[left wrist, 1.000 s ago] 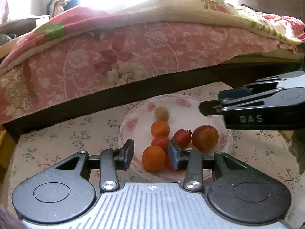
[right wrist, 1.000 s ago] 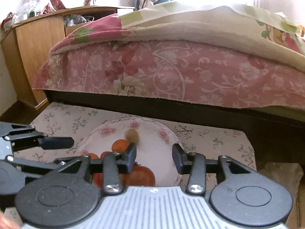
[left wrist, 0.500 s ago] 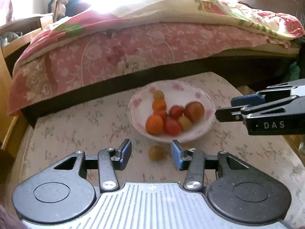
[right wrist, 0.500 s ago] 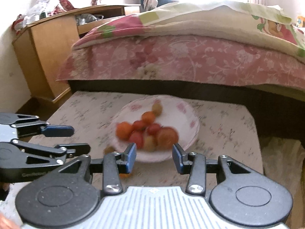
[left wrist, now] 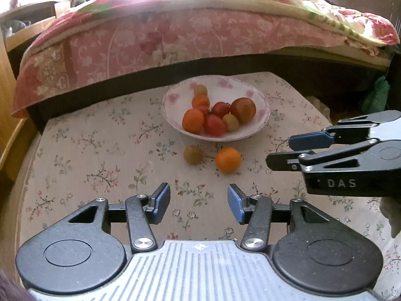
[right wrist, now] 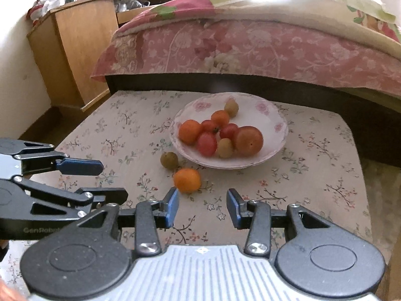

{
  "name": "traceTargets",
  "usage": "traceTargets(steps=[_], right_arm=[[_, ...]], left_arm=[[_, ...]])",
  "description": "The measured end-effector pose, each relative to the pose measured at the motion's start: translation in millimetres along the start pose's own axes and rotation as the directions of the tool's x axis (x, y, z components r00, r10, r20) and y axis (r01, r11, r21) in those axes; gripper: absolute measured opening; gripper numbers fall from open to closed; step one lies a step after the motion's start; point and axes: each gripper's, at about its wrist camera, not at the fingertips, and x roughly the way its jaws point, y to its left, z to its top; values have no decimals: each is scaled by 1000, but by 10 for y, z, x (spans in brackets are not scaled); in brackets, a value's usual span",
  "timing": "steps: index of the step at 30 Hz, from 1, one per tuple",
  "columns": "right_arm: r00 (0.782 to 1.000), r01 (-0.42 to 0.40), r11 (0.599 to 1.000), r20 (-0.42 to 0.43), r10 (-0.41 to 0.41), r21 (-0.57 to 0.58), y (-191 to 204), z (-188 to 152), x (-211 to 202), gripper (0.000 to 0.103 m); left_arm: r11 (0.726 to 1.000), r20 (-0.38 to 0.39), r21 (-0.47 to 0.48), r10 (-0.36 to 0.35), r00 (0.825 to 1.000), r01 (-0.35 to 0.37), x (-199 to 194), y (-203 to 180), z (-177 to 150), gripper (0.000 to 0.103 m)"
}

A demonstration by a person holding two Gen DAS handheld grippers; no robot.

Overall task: Organize fruits
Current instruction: 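Move both open grippers back to the last brown fruit and mandarin, then grasp the brown fruit with the left gripper while the right gripper grasps the mandarin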

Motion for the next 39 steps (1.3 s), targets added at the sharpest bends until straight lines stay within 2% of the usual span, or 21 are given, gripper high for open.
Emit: traceTargets(steps=[6, 14, 22, 25, 33, 39], right_arm=[[1000, -20, 1000, -22, 20, 16, -20, 30, 228, 42], [998, -48, 998, -42, 47, -28, 74, 124, 444, 42], [996, -40, 998, -78, 36, -44, 101, 119, 676, 41], [995, -57, 997, -81, 54, -41, 80, 93, 666, 33], [994, -51, 999, -93, 50, -7, -65, 64, 427, 33], [993, -50, 999, -108, 51, 9, -157, -20, 262, 33]], left_arm=[[1000, -20, 0, -11, 1000, 11, 73, 18, -28, 60], [1000, -24, -4, -8, 1000, 8, 90, 44, -50, 63], [1000, -41, -6, -3, 999, 3, 158, 61, -73, 63], [1000, -49, -8, 1, 999, -2, 206, 77, -79, 63], [1000, -18, -29, -5, 1000, 5, 403, 135, 51, 63], [1000, -4, -24, -6, 1000, 6, 705, 73, 170, 60]])
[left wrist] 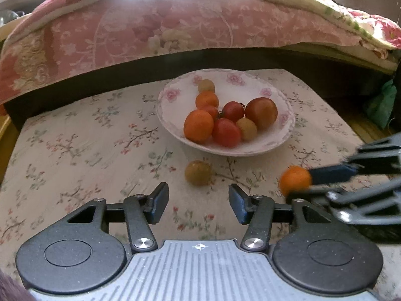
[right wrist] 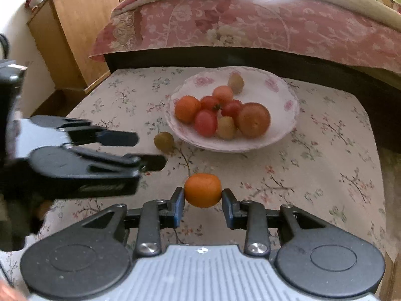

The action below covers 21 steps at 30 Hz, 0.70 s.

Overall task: Organize fruits
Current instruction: 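Grasp the brown fruit with the left gripper while the right gripper grasps the mandarin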

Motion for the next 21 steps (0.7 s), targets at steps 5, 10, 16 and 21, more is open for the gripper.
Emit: traceTargets(steps=[5, 10, 16, 21], right_arm=[[1000, -15, 1000, 0, 15, 25, -56, -23, 0, 33], [1000, -12, 1000, 1, 12, 17, -71, -44, 18, 33], [1000, 7, 1000, -7, -7, 8, -70, -80, 41, 33], [1000, 0, 1000, -4, 0, -4, 26, -128, -57, 33]], left_arm=[[1000, 8, 14, 15, 1000, -16, 168, -70, 49, 55], [999, 11, 5, 33, 999, -33, 254, -58, 79, 39], [999, -1, 9, 38, 999, -38, 180, -52, 32, 32], [999, -34, 20, 30, 999, -29, -15, -53, -89, 32]])
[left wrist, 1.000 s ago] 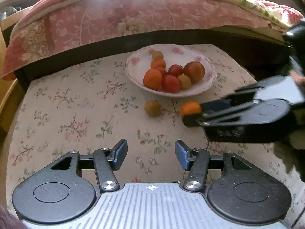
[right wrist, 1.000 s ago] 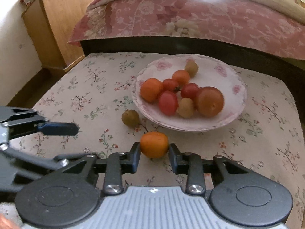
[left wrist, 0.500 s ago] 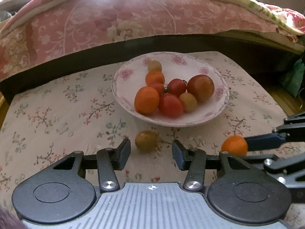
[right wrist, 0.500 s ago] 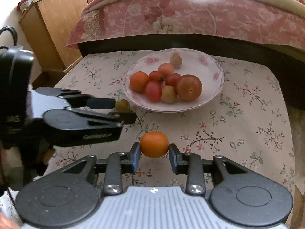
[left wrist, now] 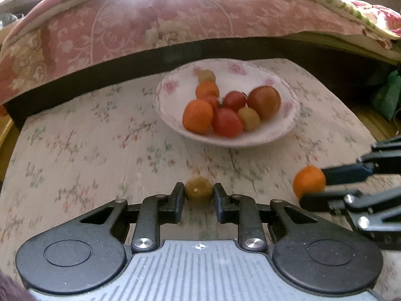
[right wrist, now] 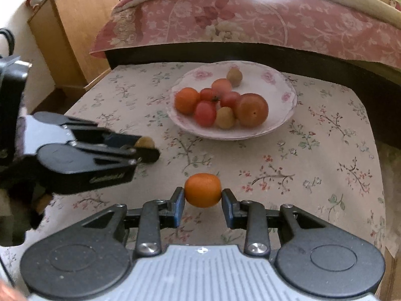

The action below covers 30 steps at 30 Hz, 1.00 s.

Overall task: Organize fruits
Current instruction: 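Grasp the brown fruit with the left gripper while the right gripper grasps the mandarin, then lift the brown fruit and the mandarin off the tablecloth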

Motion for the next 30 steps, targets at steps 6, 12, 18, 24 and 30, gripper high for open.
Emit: traceTargets(steps=[6, 12, 18, 24, 30], right_arm=[[999, 2, 1000, -37, -2, -10, 170, -269, -149, 33], [997, 38, 999, -61, -40, -38, 336, -587, -295, 33], [997, 61, 996, -44, -64, -62, 437, -719, -316, 33], [997, 59, 998, -41, -60, -17, 409, -744, -357, 35], [998, 58, 998, -41, -57, 21, 355, -825, -453, 40]], left_arm=[[999, -33, 42, -15, 999, 16, -411, -138, -279, 32], [999, -51, 40, -28, 998, 30, -642, -304, -575, 32], [998, -58, 47, -42, 997, 45, -660, -437, -767, 35], [999, -32, 16, -31, 999, 32, -689, -399, -779, 44], [1000, -40, 6, -10, 999, 10, -697, -414, -835, 58]])
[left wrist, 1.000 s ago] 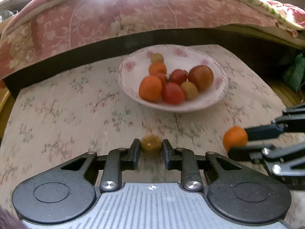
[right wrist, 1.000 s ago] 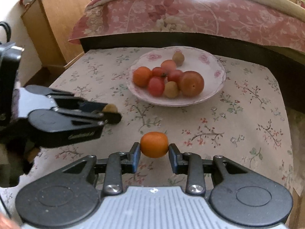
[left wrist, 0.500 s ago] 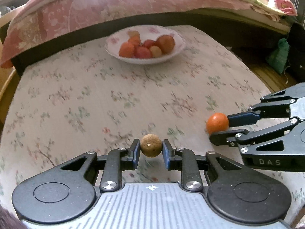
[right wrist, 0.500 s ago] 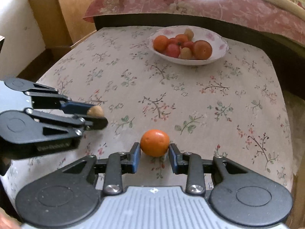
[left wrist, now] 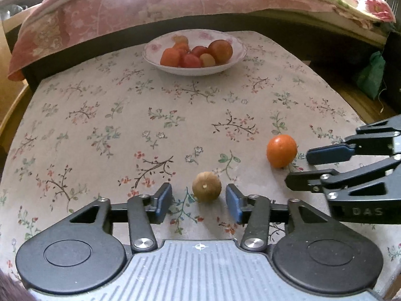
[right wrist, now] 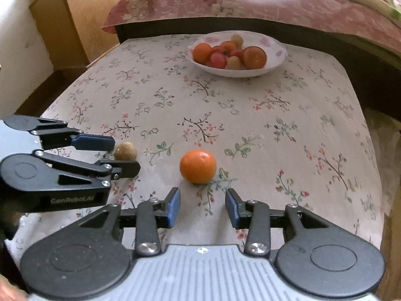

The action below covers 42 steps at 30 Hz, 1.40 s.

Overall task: Organize fruits
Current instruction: 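Lift the brown fruit and the mandarin off the tablecloth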

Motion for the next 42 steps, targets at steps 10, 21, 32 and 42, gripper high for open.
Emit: traceTargets(steps=[10, 21, 32, 42], right_arm=[[999, 5, 999, 45, -7, 37, -63, 57, -23, 40], [997, -4, 1000, 76, 4, 8, -10, 93, 51, 41], [997, -14, 1000, 73, 14, -7, -24, 182, 176, 41], [998, 30, 998, 52, -28, -54, 35, 144, 199, 34]], left_arm=[[1000, 10, -29, -2, 1000, 2, 24, -3, 46, 61], [1000, 12, -20, 2, 1000, -2, 85, -29, 57, 64], [1000, 19, -18, 14, 1000, -14, 119, -7, 60, 62], [1000, 31, 22, 13, 999, -14, 110, -35, 59, 52]])
